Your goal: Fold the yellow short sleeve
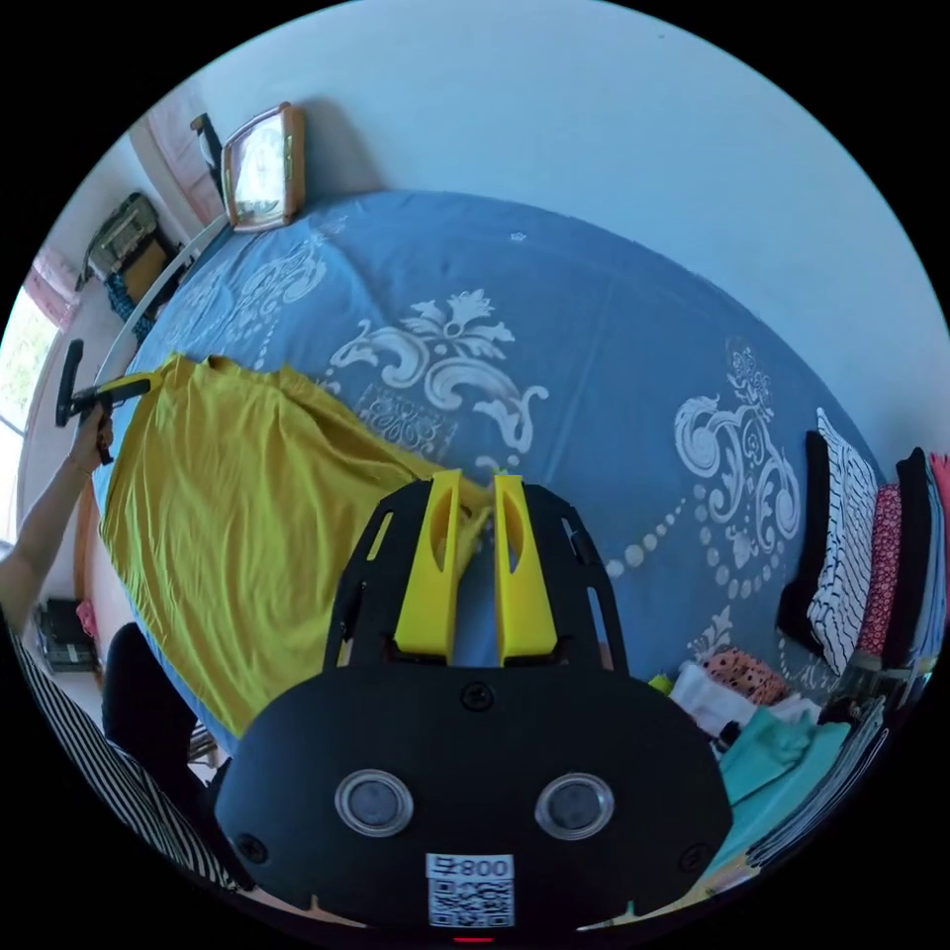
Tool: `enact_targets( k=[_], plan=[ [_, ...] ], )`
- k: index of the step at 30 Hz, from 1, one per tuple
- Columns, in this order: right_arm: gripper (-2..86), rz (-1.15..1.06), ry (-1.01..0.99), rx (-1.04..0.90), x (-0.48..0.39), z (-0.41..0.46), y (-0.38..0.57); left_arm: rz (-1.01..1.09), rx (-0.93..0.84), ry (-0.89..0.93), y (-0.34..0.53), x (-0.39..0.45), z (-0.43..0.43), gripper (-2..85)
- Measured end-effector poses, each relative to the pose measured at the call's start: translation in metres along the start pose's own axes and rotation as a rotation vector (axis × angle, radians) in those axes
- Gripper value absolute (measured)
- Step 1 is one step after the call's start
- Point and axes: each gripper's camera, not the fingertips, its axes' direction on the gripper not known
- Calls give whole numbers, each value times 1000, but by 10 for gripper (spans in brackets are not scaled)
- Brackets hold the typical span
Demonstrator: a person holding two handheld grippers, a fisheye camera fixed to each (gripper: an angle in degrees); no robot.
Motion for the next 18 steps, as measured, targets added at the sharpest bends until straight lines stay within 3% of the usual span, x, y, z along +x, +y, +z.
enact_targets(
  k=[9, 14, 18],
  plan=[
    [70, -2, -54, 59, 20, 9, 62, -28, 50, 38, 47, -33, -13, 71],
    [71, 5, -85, -112, 30, 72, 72, -72, -48, -22, 59, -58, 3, 61],
    [70, 52, -139, -73, 48, 67, 96, -121, 16, 29, 85, -80, -23, 63]
  ],
)
